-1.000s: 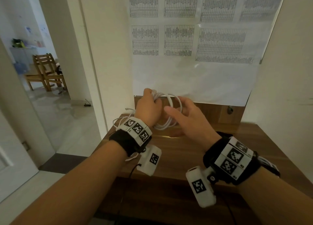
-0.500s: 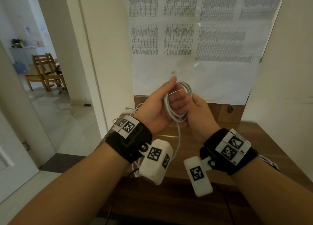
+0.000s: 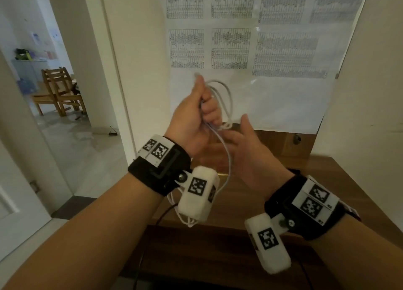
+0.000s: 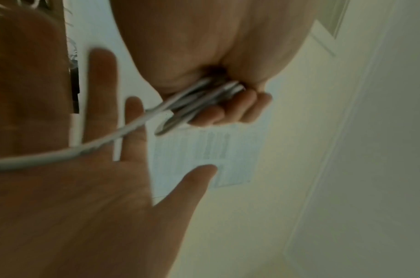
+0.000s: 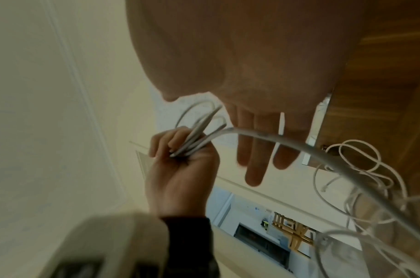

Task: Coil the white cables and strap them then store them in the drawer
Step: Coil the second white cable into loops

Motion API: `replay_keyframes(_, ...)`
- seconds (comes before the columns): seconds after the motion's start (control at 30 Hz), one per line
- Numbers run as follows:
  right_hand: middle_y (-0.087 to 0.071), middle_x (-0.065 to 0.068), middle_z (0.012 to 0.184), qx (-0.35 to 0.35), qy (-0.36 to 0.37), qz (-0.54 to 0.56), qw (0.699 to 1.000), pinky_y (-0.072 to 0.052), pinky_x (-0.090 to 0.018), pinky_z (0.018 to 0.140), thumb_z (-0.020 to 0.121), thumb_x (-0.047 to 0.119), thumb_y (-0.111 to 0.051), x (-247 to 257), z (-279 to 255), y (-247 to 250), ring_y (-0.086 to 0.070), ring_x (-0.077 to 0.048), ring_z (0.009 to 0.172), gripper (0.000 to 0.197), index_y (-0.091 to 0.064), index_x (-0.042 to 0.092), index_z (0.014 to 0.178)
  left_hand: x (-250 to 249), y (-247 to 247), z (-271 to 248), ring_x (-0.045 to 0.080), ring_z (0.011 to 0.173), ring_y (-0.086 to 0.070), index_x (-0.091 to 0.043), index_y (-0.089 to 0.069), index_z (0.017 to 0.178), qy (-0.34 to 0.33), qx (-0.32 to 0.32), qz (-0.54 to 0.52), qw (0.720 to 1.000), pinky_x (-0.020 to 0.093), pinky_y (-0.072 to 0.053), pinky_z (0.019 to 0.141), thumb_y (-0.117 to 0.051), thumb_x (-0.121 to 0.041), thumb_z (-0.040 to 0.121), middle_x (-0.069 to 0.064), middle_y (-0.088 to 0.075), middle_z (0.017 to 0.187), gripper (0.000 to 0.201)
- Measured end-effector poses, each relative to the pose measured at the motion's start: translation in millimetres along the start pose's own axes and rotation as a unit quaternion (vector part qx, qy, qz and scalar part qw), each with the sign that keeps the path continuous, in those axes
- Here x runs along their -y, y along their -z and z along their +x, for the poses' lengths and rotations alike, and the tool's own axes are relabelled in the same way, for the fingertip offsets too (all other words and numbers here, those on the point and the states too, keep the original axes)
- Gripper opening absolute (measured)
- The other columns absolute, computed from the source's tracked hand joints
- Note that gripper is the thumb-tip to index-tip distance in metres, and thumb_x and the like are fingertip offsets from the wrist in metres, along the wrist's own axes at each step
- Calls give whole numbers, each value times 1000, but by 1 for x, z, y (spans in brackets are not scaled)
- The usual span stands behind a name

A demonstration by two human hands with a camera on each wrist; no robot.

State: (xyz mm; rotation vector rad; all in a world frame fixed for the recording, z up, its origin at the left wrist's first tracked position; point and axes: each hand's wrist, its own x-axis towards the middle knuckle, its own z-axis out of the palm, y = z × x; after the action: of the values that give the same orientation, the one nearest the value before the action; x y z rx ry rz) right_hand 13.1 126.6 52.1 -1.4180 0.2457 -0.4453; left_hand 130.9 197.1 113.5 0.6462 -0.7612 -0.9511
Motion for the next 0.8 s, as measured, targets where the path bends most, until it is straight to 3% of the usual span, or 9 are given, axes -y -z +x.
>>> replay_keyframes(0.1,-77,-9,94,20,-8,-135,991,-57,-38,89,86,49,-58,-12,-11,-3,-73,-22,89,46,-66,16,117,-15,7,9,4,37,-25,-23,-37,69,-42,-41,-58,997,18,-27,40,-35,-50,104,-11,-26,45,45)
replay_keyframes(0.17,-75,-10,93,17,1,-174,985,-59,-36,89,95,23,-60,-22,-15,2,-72,-23,87,22,-68,9,109,-29,11,13,5,38,-24,-23,-39,68,-75,-58,-64,993,19,-28,40,-36,-51,103,-11,-26,46,45)
replay_keyframes(0.2,-74,-10,89,4,-4,-167,986,-59,-38,90,98,19,-58,-25,-16,6,-71,-23,85,17,-69,8,105,-37,13,14,5,38,-24,-23,-40,67,-91,-63,-70,991,19,-28,41,-37,-51,103,-10,-26,46,45)
replay_keyframes(0.3,-69,-5,78,-71,-27,-149,986,-57,-43,89,102,27,-52,-32,-13,19,-67,-21,77,23,-68,12,95,-61,21,16,5,40,-24,-24,-40,66,-128,-57,-84,987,19,-28,41,-38,-50,103,-10,-26,47,46)
replay_keyframes(0.43,-51,1,64,-191,-2,-104,976,-45,-32,63,103,32,-50,-30,-7,35,-47,-14,57,28,-65,11,92,-62,28,15,9,43,-22,-23,-38,67,-170,-104,46,979,21,-28,43,-37,-51,103,-8,-24,50,46)
replay_keyframes(0.53,-54,7,65,-219,58,-165,960,-43,-27,60,98,28,-62,-24,-4,38,-47,-8,56,16,-68,13,94,-41,35,11,12,45,-29,-22,-43,66,-201,-154,231,939,25,-30,47,-41,-49,102,-7,-33,49,45)
replay_keyframes(0.63,-66,-1,76,-186,58,-256,947,-50,-30,66,95,24,-67,-20,-3,35,-57,-12,63,9,-71,16,97,-19,44,6,11,46,-39,-18,-49,67,-205,-161,363,894,24,-35,48,-43,-42,104,-6,-45,48,44)
replay_keyframes(0.73,-73,-4,82,-177,48,-305,934,-55,-32,71,94,29,-69,-17,-4,35,-63,-11,69,9,-74,22,94,4,47,0,11,48,-52,-15,-60,62,-186,-90,502,840,21,-44,54,-45,-42,103,4,-62,57,52)
replay_keyframes(0.8,-75,-9,85,-189,67,-303,932,-58,-37,73,92,29,-71,-12,-4,34,-65,-16,70,9,-75,21,93,18,48,-3,11,58,-59,-14,-68,70,-164,-17,575,801,22,-45,62,-47,-40,103,5,-69,69,46)
